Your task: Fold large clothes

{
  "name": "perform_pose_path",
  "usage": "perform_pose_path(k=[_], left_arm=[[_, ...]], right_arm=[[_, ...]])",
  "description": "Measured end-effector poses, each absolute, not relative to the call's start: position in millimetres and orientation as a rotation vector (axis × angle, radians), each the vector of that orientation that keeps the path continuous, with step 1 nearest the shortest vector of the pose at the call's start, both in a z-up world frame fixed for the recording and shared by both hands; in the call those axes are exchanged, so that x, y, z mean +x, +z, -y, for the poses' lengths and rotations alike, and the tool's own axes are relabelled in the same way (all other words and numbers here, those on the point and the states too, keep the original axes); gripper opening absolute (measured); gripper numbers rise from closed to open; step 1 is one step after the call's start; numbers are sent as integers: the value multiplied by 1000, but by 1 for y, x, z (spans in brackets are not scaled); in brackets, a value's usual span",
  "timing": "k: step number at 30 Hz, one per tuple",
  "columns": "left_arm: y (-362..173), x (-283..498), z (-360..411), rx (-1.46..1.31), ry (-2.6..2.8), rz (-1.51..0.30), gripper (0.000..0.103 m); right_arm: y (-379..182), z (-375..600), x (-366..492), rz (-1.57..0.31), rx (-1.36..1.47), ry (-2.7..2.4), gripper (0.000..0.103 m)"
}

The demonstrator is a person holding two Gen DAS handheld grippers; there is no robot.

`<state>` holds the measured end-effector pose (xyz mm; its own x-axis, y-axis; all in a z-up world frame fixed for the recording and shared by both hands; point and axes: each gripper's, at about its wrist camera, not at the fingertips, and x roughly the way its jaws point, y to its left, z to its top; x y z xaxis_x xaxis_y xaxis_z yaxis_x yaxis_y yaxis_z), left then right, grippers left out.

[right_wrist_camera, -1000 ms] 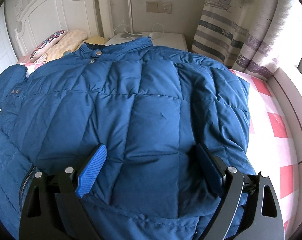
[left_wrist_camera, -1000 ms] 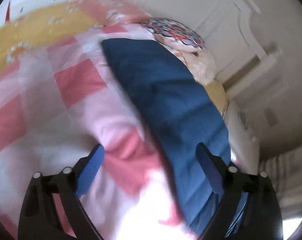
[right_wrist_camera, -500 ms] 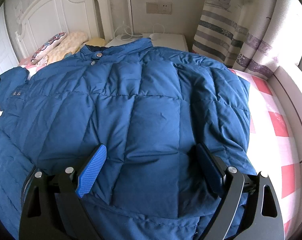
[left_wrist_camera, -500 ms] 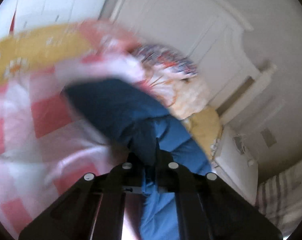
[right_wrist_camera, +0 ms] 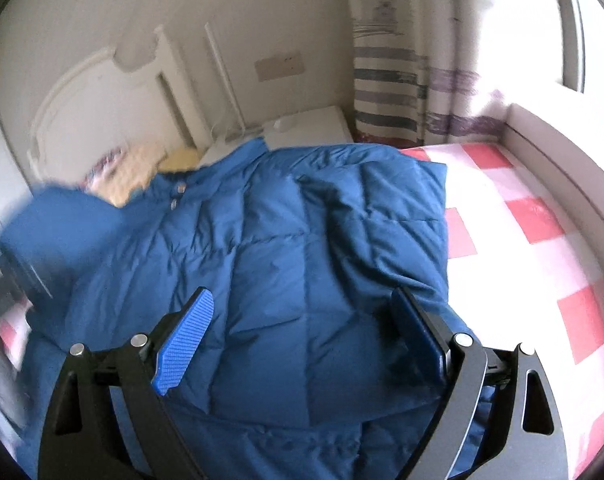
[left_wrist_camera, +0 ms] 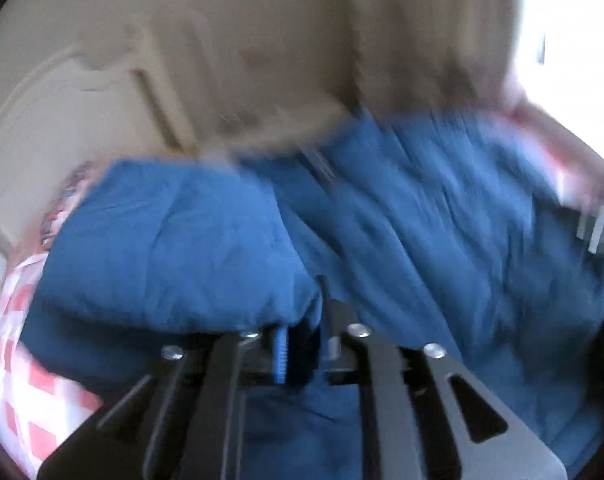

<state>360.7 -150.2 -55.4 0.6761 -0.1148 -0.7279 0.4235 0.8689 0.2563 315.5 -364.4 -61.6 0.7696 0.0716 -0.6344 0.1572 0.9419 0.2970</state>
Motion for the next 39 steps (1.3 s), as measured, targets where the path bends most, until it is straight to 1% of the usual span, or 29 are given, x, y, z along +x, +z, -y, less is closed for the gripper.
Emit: perform_pose_path(k=[1,2,3,4,6,8,10,11,12,14,16,17,18,20,22,26,29,31,33,35,38,39], left_arm=[[-73,351,163,498,-286,-759,27],[-81,341,171,575,-241,-693,31],[-84,336,176,636,-215,-665,37],[-83,334,176,656,-215,-664,41],[-75,331,169,657,-247,-691,55],[-56,318,154,625,-296,-717,59],[-28,298,126,524,-331,-676,74],[-14,289,111,479,-325,-642,86],[-1,281,86,415,-297,-605,89],[6,285,46,308,-224,-620,89],[-2,301,-4,182,-90,-684,88],[-12,311,-29,118,-23,-732,81],[-25,324,-56,28,17,-806,71],[-39,340,-81,-59,27,-888,65],[-48,355,-87,-69,35,-914,65],[-49,376,-76,-33,41,-880,65],[-60,389,-58,19,88,-867,69],[-66,383,-51,53,107,-823,69],[-63,372,-57,15,99,-784,69],[-51,355,-69,-59,66,-695,69],[-39,346,-73,-97,47,-637,78],[-40,349,-70,-90,37,-651,78]], right_arm=[[-63,370,315,-693,377,-42,86],[-64,373,315,-692,402,-37,86],[-64,376,314,-688,424,-33,86],[-65,378,314,-690,437,-30,86],[-64,377,314,-688,433,-31,86],[-63,375,313,-687,421,-33,86],[-62,375,312,-682,420,-31,86],[-63,376,312,-681,421,-30,86],[-63,376,311,-681,425,-27,86],[-64,376,310,-683,427,-26,86],[-64,375,310,-687,420,-26,86],[-64,374,311,-688,416,-26,86],[-64,374,311,-690,412,-26,86],[-64,373,312,-694,407,-27,86],[-64,373,313,-697,404,-29,86],[-64,372,314,-703,394,-35,86],[-62,366,316,-714,363,-49,86],[-56,358,315,-716,316,-72,87],[-42,337,310,-682,245,-34,87],[-22,299,305,-631,159,70,87],[-8,238,307,-602,-15,189,87],[-7,212,311,-600,-92,231,87]])
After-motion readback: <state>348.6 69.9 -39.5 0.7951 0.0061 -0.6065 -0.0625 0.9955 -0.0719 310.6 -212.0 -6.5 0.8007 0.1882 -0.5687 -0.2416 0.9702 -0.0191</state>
